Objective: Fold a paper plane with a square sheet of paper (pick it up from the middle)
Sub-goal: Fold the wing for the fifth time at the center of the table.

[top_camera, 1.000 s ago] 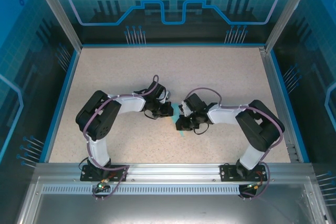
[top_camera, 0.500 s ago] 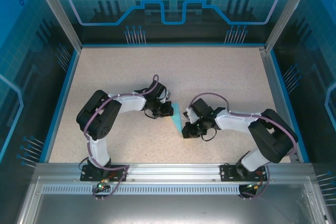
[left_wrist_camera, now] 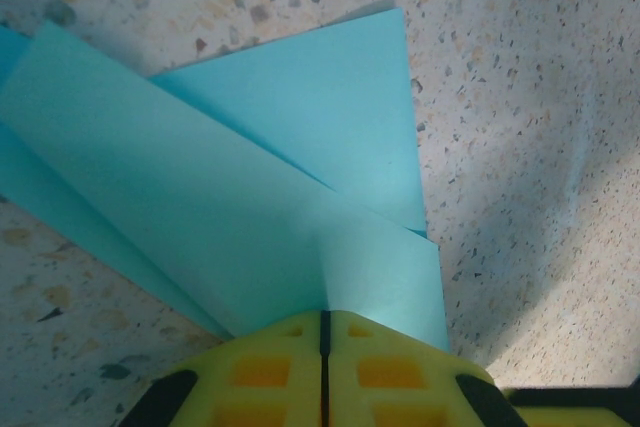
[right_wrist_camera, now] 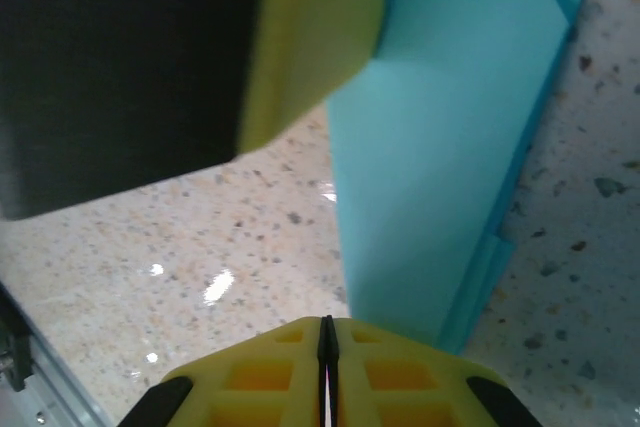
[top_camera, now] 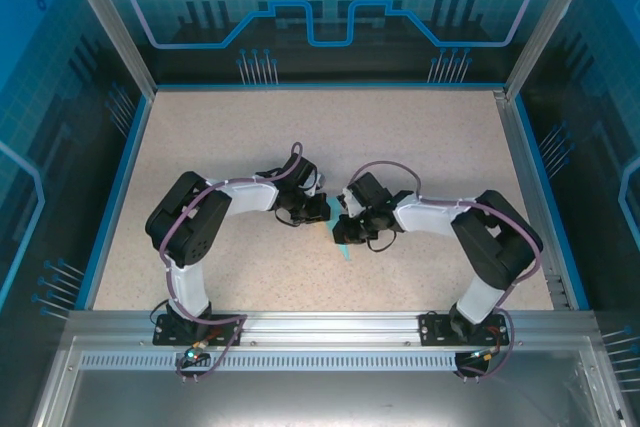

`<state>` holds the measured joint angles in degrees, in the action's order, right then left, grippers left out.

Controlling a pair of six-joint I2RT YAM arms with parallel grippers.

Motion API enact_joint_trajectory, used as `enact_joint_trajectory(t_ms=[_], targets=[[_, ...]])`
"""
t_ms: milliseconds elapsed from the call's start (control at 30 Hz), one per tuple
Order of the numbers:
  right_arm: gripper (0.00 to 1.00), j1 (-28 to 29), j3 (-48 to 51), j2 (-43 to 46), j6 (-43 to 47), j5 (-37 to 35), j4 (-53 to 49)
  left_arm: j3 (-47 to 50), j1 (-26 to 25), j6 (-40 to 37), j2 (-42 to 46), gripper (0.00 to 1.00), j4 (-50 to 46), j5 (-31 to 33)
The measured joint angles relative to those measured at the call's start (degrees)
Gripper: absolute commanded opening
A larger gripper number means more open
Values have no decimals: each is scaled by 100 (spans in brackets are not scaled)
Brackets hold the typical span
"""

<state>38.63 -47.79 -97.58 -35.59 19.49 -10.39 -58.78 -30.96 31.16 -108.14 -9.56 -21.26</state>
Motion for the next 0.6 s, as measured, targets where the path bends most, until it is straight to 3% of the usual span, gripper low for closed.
enact_joint_trajectory(t_ms=[400,600], targets=[[9,-9,50,-170,74,-57,37,-46,24,-354,2,10,-66,4],[9,-48,138,-164,74,28,166,-212,330,-522,-111,10,-160,-22]])
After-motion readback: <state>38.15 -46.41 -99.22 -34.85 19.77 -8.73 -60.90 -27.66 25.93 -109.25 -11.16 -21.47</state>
